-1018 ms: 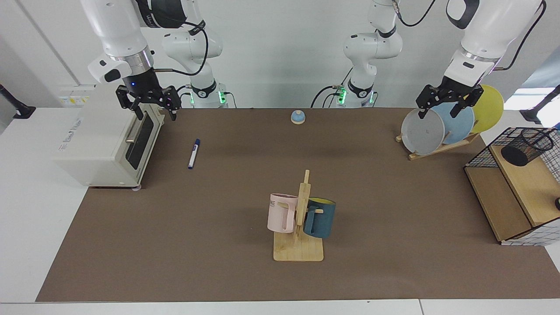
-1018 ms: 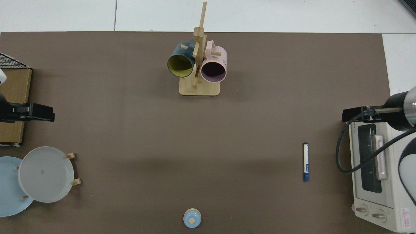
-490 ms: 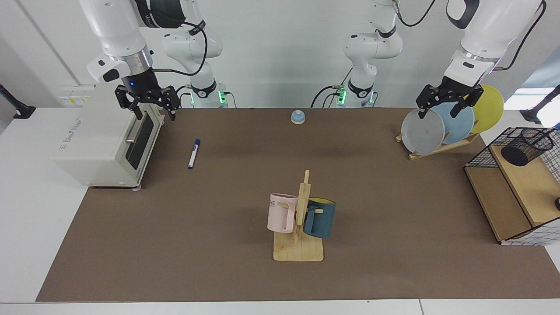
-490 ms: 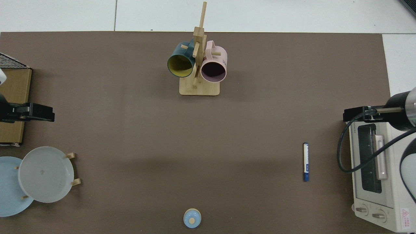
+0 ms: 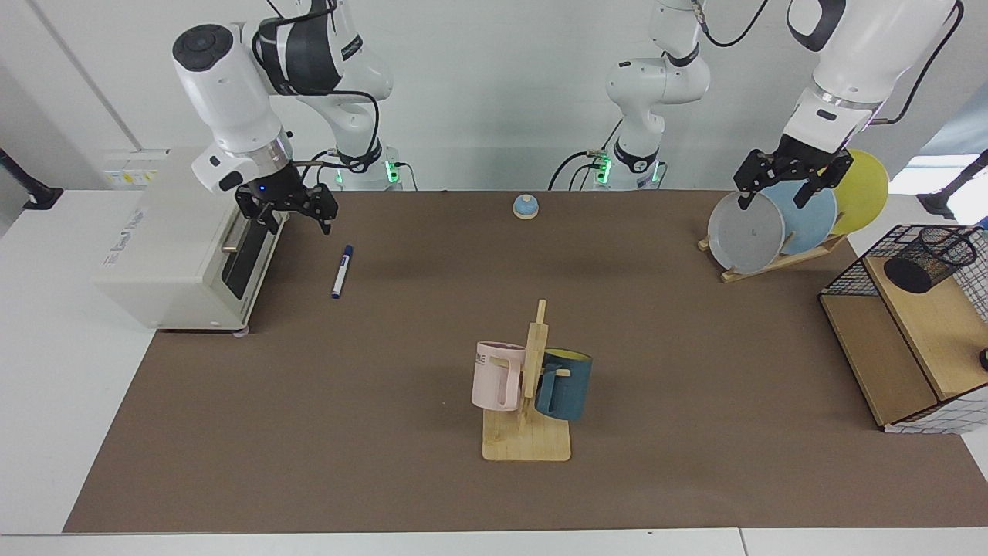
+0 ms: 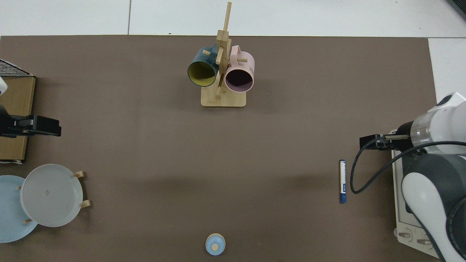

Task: Put markers into pen holder
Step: 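Reach the right gripper down and grasp the upright blue-capped marker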

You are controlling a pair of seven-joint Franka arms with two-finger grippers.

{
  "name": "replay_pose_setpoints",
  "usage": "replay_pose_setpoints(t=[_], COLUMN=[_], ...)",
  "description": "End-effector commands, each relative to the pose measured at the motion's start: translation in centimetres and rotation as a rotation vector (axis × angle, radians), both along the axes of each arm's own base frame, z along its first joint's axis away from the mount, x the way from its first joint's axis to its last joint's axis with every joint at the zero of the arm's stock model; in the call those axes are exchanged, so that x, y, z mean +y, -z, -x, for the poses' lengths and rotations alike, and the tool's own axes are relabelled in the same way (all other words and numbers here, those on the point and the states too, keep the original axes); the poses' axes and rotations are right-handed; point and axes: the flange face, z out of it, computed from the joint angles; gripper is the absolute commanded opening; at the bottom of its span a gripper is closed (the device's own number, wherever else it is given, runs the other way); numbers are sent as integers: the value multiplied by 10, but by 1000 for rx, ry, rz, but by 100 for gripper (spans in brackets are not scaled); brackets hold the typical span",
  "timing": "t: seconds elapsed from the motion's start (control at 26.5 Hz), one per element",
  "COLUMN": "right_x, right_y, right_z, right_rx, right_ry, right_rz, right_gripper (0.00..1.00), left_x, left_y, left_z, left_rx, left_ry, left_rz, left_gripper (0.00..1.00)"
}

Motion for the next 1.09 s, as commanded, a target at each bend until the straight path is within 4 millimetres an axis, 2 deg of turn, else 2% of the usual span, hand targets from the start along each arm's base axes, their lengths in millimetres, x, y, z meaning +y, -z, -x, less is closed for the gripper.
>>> replay_pose_setpoints(t=[0.0, 0.15, 0.19, 0.26, 0.38, 0.49, 0.57, 0.94, 1.06], right_x=[0, 0, 5, 18, 18, 9, 1, -2, -1], right_y=[46, 101, 113, 131, 158, 183, 193, 223, 224], right_z=[28, 42, 46, 53, 64, 62, 62, 57, 58], right_rx=[-45, -36, -38, -45, -28, -38, -25, -16, -7], right_ry=[56, 71, 66, 78, 116, 144, 144, 153, 157], right_rz=[-14, -11, -11, -11, -9, -9, -6, -3, -2], right_gripper=[100, 100, 100, 100, 100, 100, 100, 100, 100], left_x=[0, 0, 1, 0, 2, 3, 3, 3, 2], left_y=[-6, -6, -6, -5, -4, -5, -4, -4, -4], left_z=[5, 5, 5, 5, 4, 5, 4, 4, 4], left_rx=[7, 7, 7, 8, 10, 8, 10, 10, 10], left_ry=[8, 8, 5, 8, 4, 1, 1, 1, 3], left_rz=[16, 16, 16, 16, 16, 17, 17, 17, 16], left_gripper=[100, 100, 100, 100, 100, 100, 100, 100, 100])
